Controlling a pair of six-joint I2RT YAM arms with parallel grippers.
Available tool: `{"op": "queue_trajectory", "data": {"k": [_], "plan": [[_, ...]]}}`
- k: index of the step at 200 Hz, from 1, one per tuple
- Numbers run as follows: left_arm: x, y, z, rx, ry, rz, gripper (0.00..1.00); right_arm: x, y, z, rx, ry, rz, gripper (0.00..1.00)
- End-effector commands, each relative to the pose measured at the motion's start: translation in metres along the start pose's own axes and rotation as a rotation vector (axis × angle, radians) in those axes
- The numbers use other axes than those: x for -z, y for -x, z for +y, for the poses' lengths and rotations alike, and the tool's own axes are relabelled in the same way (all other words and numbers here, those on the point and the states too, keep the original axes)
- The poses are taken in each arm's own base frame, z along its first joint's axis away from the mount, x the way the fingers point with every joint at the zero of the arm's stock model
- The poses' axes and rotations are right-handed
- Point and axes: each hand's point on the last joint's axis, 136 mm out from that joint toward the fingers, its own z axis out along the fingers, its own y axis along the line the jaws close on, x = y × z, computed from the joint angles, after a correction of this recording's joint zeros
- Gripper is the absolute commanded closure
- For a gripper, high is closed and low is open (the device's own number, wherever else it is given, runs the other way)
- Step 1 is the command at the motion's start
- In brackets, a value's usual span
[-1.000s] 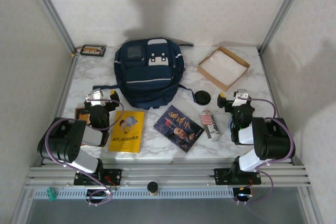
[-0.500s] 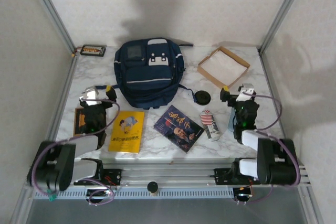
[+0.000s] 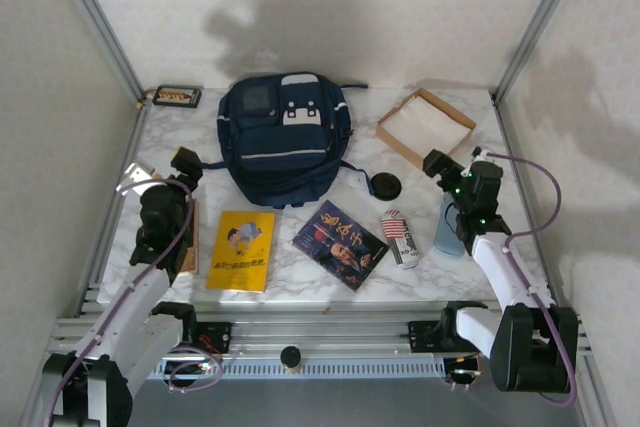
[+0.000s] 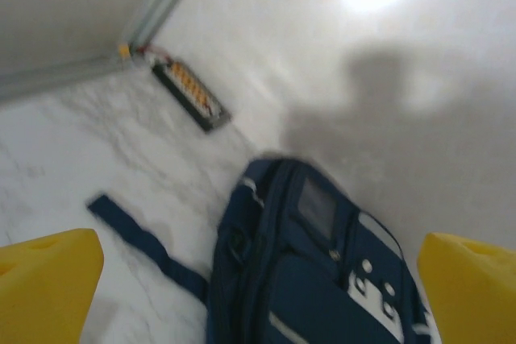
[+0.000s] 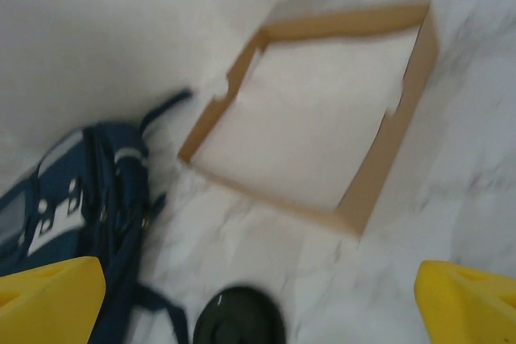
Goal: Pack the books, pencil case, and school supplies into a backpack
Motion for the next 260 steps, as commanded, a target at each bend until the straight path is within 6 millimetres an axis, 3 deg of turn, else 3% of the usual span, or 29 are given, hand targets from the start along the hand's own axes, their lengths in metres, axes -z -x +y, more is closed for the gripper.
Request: {"op": "queue_trajectory", "data": {"k": [1, 56, 85, 138, 166, 210, 231, 260], "plan": [[0.002, -0.046, -0.008, 0.137, 0.003, 0.263, 0.01, -0.005, -0.031, 0.034, -0.086, 0.073, 0.185, 0.01], [0.025, -0.124, -0.048, 0.128, -0.052, 0.533, 0.01, -0.034, -0.102, 0.126, -0.045, 0.192, 0.384, 0.01], [0.034, -0.160, -0.052, 0.106, -0.027, 0.622, 0.01, -0.058, -0.135, 0.164, -0.035, 0.227, 0.439, 0.01], [0.027, -0.214, -0.063, 0.066, -0.023, 0.718, 0.01, -0.111, -0.166, 0.194, -0.043, 0.217, 0.465, 0.07], [0.016, -0.225, -0.063, 0.040, -0.016, 0.714, 0.01, -0.129, -0.178, 0.195, -0.046, 0.221, 0.473, 0.16], [-0.006, -0.233, -0.051, 0.001, 0.042, 0.713, 0.01, -0.145, -0.193, 0.215, -0.017, 0.253, 0.490, 0.33], [-0.012, -0.220, -0.043, 0.021, 0.056, 0.681, 0.01, -0.145, -0.208, 0.225, -0.027, 0.270, 0.510, 0.45], [-0.024, -0.195, -0.015, 0.029, 0.115, 0.661, 0.01, -0.138, -0.231, 0.251, -0.038, 0.305, 0.531, 0.57]]}}
